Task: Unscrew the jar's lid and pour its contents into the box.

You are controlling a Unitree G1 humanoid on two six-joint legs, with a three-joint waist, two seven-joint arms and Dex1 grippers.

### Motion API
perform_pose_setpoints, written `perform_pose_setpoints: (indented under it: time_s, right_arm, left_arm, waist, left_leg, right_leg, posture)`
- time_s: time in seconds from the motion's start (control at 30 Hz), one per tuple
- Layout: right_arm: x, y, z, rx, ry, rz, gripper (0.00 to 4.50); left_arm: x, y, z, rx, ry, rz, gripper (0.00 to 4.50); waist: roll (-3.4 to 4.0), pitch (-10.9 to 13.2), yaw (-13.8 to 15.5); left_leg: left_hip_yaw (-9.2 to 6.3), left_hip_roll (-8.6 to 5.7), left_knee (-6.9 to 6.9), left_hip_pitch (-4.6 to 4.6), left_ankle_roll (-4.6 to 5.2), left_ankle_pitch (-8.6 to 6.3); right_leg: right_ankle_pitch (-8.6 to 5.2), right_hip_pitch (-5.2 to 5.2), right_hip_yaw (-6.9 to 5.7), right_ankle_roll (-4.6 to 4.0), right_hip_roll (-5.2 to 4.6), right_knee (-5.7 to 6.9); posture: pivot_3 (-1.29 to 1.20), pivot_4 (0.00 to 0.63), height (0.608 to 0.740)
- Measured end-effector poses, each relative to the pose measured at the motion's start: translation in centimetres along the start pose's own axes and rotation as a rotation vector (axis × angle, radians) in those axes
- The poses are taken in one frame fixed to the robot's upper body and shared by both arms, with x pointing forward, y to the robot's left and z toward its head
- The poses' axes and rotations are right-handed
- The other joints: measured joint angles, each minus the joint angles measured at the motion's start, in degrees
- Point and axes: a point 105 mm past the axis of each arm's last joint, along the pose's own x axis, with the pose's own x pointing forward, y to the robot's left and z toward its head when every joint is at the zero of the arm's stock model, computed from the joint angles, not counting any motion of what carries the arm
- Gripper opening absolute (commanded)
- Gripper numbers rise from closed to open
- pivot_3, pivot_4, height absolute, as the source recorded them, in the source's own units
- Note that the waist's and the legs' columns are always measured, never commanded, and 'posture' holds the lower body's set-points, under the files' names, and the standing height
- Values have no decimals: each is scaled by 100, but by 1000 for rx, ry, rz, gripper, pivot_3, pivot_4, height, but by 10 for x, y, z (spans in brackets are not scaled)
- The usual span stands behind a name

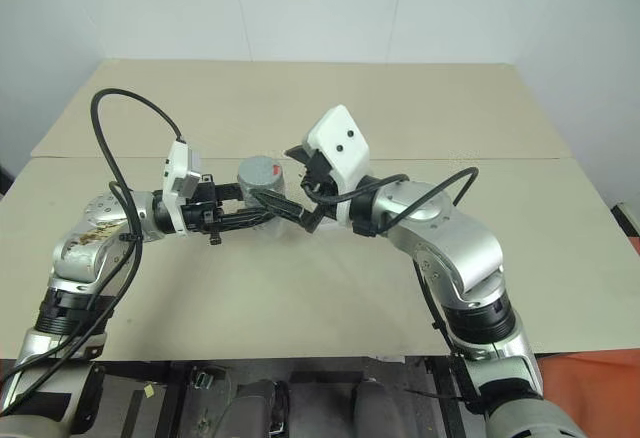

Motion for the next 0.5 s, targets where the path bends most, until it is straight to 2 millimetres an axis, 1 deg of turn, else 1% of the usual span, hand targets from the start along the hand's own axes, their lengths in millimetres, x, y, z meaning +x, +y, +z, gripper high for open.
perform_pose_setpoints:
  time_s: [0.07,0.17,0.5]
  right_arm:
    - [-7,-9,-1,1,5,-40,4468]
    - [-14,-18,2,-7,1,-81,4468]
    - [-18,-19,-1,-20,22,-65,4468]
  left_arm:
    - [-4,0,1,-1,-2,1,1952]
    - [-4,-5,3,7,-10,-27,1952]
    - [-3,-9,3,-6,-13,-44,1952]
  waist:
    - [0,0,2]
    - [0,0,3]
    - [0,0,3]
  left_leg:
    - [1,0,0,0,0,0]
    - [2,0,0,0,0,0]
    - [1,0,0,0,0,0]
  right_leg:
    - [0,0,0,0,0,-2]
    - [0,0,0,0,0,-6]
    - [0,0,1,0,0,-7]
  posture:
    - [0,150,740]
    - [0,150,740]
    - [0,150,740]
